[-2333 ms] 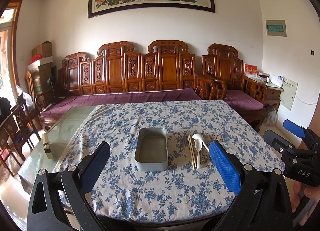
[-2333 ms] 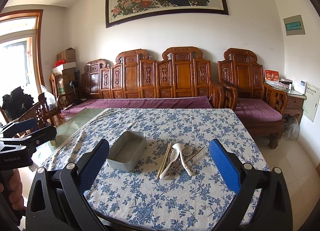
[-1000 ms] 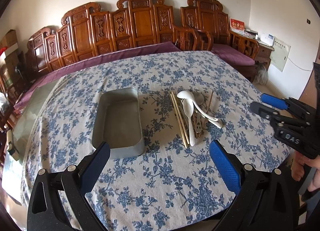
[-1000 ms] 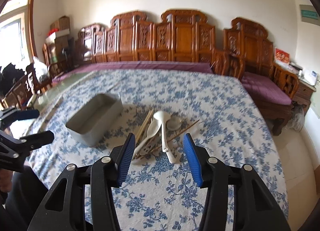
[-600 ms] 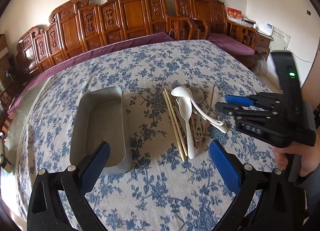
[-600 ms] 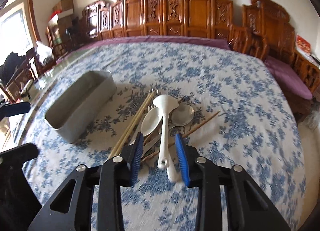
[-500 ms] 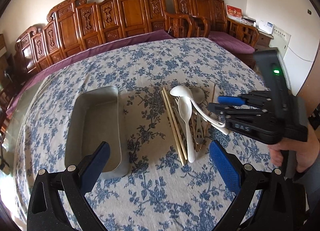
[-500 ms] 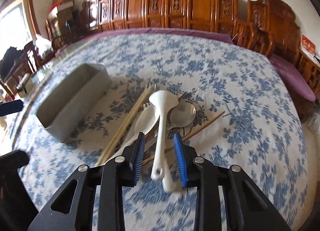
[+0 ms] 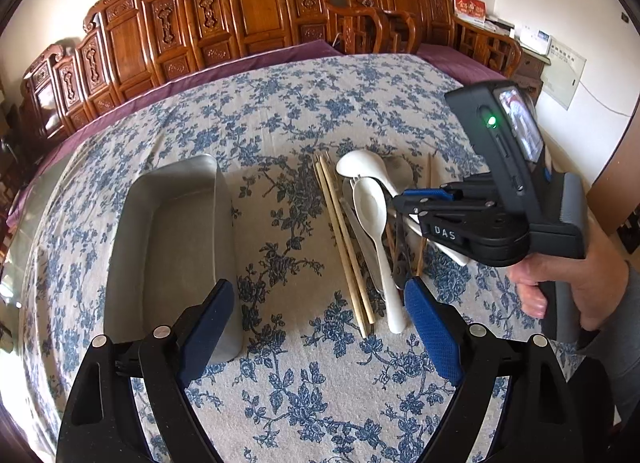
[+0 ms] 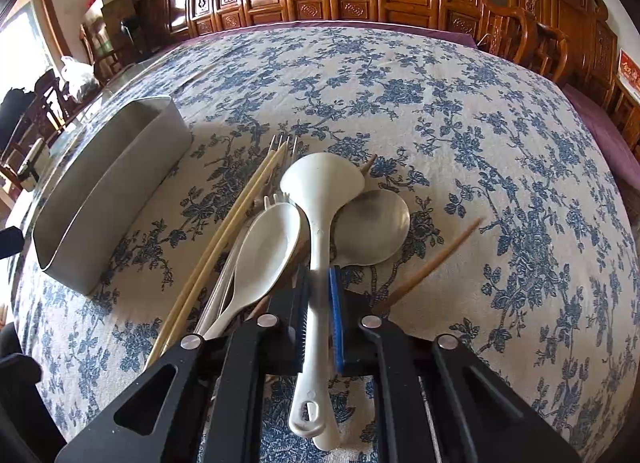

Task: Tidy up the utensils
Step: 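Grasp a white plastic spoon with the left tool while the right tool holds the ladle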

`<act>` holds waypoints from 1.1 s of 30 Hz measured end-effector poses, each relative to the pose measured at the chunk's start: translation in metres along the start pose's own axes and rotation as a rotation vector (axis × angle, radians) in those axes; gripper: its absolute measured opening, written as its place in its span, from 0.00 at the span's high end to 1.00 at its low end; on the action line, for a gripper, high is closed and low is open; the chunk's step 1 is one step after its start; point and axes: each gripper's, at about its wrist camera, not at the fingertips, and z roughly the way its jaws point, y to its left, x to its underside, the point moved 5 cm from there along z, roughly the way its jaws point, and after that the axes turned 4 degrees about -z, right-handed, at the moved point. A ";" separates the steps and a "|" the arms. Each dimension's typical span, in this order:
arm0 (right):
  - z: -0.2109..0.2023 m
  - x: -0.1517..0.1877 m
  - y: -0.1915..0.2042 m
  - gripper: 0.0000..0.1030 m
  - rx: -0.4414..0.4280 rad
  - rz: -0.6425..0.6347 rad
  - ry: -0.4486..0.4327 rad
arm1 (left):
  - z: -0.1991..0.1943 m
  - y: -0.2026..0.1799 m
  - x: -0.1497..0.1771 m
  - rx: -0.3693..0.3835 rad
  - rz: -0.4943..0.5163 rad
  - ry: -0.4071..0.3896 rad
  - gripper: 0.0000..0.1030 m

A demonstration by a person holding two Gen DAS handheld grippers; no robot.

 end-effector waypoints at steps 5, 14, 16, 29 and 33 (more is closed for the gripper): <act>-0.025 0.000 -0.005 0.90 -0.016 0.011 -0.050 | 0.014 -0.007 0.001 -0.004 0.016 0.026 0.19; -0.074 0.027 -0.022 0.89 0.037 -0.019 -0.086 | 0.049 -0.031 -0.005 0.038 0.040 0.078 0.42; -0.079 0.038 -0.028 0.89 0.061 -0.024 -0.082 | 0.059 -0.037 -0.007 0.055 0.038 0.093 0.53; -0.071 0.067 -0.052 0.89 0.111 0.000 -0.040 | 0.096 -0.041 -0.012 0.135 -0.035 0.180 0.91; -0.065 0.072 -0.057 0.89 0.119 0.009 -0.018 | 0.097 -0.042 -0.014 0.153 -0.030 0.191 0.91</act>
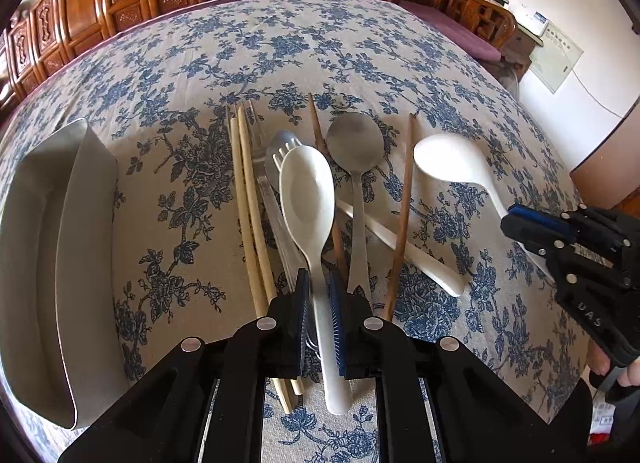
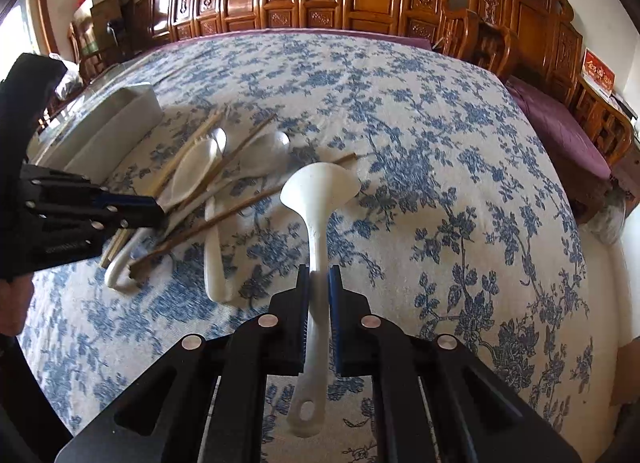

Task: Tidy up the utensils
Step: 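Grasp a white plastic spoon with the left tool while the right tool holds the ladle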

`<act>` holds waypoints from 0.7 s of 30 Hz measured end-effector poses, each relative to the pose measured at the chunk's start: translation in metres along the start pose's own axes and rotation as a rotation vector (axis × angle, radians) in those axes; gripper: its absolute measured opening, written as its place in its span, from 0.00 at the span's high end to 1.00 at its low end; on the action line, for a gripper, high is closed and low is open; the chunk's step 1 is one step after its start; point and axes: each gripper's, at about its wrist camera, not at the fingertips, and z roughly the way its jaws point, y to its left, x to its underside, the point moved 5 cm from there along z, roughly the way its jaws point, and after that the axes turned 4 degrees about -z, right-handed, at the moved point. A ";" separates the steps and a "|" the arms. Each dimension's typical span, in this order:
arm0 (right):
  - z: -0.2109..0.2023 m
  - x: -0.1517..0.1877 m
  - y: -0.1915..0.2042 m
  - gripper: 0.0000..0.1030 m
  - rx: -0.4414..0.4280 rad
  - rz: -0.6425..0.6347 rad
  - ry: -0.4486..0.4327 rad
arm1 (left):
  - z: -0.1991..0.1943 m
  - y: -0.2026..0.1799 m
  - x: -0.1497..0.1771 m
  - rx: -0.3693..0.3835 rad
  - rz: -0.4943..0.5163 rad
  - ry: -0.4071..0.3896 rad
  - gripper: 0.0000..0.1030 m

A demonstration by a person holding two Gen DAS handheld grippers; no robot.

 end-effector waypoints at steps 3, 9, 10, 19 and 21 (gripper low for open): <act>0.004 0.002 -0.001 0.89 0.001 -0.005 0.011 | 0.000 -0.001 -0.002 -0.007 0.001 0.007 0.91; 0.011 0.008 -0.004 0.89 0.005 -0.002 0.033 | 0.003 -0.003 -0.005 -0.046 0.030 0.016 0.91; 0.012 0.008 -0.004 0.89 0.005 -0.001 0.034 | 0.003 -0.003 -0.006 -0.044 0.027 0.020 0.91; 0.014 0.009 -0.006 0.89 0.001 0.004 0.035 | 0.006 -0.010 -0.009 -0.024 0.064 0.081 0.81; 0.014 0.009 -0.006 0.89 0.000 0.006 0.035 | 0.006 -0.012 -0.006 -0.023 0.077 0.091 0.80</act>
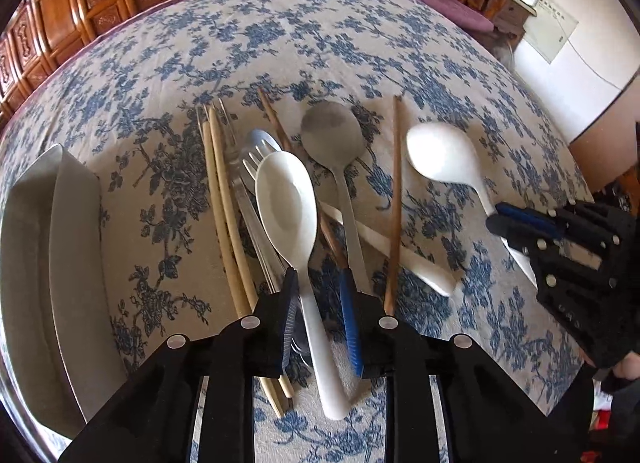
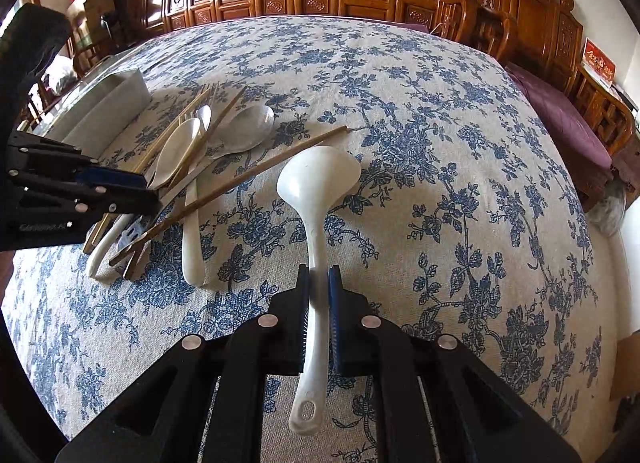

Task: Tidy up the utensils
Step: 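Grasp a white plastic spoon with the left tool while the right tool holds the ladle, then lower the white spoon into the grey tray with the left tool while the right tool drops the ladle in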

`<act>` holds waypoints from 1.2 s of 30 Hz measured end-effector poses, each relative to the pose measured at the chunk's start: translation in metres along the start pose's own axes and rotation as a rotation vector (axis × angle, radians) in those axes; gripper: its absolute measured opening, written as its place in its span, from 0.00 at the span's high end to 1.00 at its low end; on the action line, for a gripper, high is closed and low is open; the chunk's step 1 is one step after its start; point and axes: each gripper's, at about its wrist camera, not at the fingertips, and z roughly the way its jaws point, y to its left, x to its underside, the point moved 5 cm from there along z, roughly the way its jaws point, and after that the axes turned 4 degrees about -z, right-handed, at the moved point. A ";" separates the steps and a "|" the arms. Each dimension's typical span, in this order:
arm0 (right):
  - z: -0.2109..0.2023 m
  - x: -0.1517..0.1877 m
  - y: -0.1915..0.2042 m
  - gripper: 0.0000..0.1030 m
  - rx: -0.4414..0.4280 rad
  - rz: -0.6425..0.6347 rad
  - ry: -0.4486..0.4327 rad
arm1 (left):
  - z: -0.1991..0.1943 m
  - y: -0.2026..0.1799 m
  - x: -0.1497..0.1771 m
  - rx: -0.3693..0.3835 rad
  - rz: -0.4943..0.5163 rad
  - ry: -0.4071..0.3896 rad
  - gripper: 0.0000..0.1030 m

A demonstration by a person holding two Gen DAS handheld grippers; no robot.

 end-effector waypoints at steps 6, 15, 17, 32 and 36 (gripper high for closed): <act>0.000 0.000 -0.001 0.89 -0.003 0.005 -0.001 | -0.001 0.003 0.005 -0.023 0.001 -0.008 0.80; 0.000 0.000 -0.002 0.89 -0.006 0.011 -0.003 | 0.003 -0.009 0.011 0.014 0.023 0.030 0.82; 0.000 -0.001 -0.001 0.89 -0.005 0.011 -0.003 | 0.003 -0.011 0.012 -0.011 0.039 0.021 0.82; 0.010 -0.014 -0.002 0.75 0.011 0.030 -0.006 | -0.034 0.005 0.018 -0.005 -0.007 -0.081 0.94; 0.012 -0.017 -0.004 0.89 0.050 0.017 0.000 | -0.055 0.010 0.016 -0.005 -0.005 -0.122 0.94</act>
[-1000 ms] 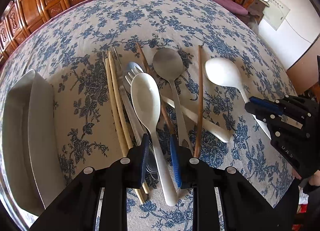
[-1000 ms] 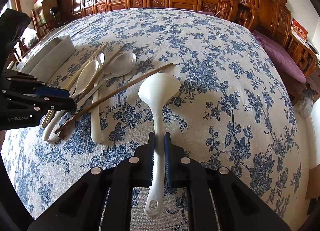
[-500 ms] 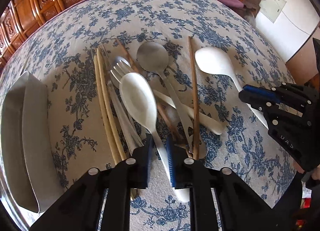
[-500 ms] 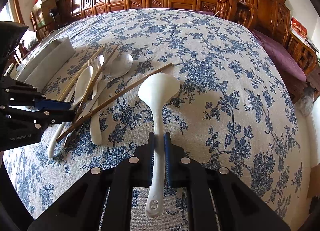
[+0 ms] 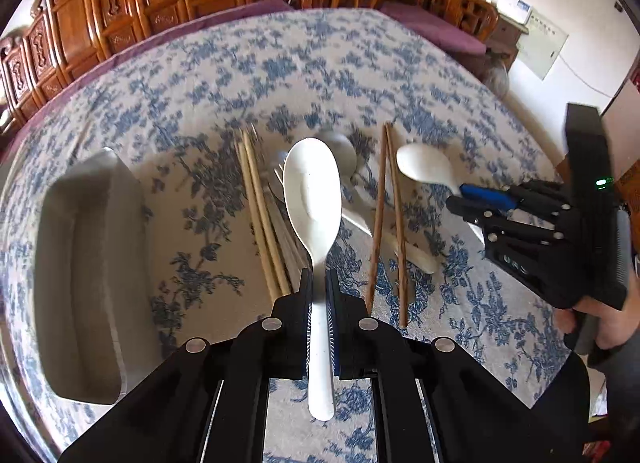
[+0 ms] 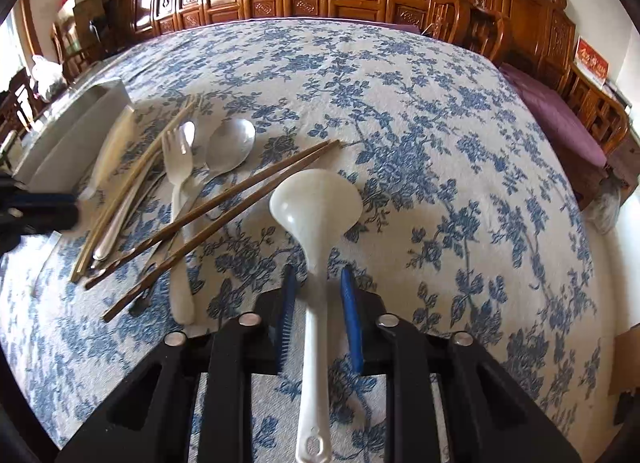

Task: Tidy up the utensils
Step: 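Lower the white spoon into the grey tray with the left tool while the right tool drops the ladle in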

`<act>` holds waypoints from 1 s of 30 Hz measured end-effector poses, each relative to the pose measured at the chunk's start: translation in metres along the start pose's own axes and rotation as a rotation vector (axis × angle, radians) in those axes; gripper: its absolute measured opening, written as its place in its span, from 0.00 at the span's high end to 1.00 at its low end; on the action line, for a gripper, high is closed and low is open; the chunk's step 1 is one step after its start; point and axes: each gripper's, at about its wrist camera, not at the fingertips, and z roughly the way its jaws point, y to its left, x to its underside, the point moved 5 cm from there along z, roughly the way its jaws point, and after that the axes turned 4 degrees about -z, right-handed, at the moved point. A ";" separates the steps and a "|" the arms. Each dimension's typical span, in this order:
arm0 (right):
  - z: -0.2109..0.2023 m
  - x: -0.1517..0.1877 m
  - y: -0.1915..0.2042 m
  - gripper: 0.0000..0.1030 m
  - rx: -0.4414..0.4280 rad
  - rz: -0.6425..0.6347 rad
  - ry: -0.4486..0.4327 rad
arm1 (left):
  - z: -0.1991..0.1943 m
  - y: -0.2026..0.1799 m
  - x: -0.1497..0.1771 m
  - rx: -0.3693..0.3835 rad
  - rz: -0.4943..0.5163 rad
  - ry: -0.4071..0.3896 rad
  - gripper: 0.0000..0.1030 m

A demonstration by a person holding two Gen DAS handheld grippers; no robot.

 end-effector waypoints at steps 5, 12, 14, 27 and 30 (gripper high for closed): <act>-0.007 0.001 -0.009 0.90 0.040 0.035 0.000 | -0.022 0.012 -0.003 0.006 -0.006 -0.040 0.94; -0.038 -0.016 0.009 0.90 0.040 0.020 -0.049 | -0.048 0.046 -0.002 -0.004 -0.033 -0.081 0.94; -0.046 -0.025 0.022 0.90 0.024 0.006 -0.065 | -0.052 0.056 -0.002 -0.008 -0.045 -0.087 0.94; -0.073 -0.076 0.119 0.90 -0.112 -0.069 -0.157 | -0.059 0.145 -0.001 -0.025 -0.146 -0.116 0.94; -0.072 -0.084 0.135 0.90 -0.135 -0.075 -0.163 | -0.052 0.160 0.001 -0.029 -0.165 -0.116 0.94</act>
